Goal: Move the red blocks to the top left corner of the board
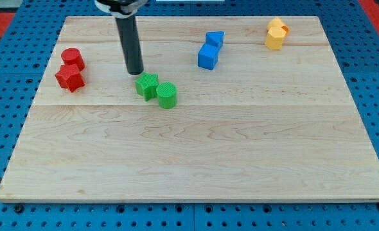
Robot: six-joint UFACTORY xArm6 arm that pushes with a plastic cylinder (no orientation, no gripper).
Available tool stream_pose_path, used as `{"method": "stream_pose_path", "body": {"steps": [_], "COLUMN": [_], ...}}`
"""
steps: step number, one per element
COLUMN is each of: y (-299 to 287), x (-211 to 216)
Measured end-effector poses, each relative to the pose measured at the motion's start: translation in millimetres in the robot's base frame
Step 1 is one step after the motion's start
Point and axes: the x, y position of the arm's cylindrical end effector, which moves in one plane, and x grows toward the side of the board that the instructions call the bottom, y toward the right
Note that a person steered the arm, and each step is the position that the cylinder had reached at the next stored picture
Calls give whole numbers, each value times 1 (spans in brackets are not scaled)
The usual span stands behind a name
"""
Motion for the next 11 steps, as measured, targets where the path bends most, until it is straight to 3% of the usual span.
{"method": "stream_pose_path", "body": {"steps": [2, 3, 6, 8, 11], "y": [-99, -120, -120, -120, -110], "x": [53, 44, -46, -71, -75]}}
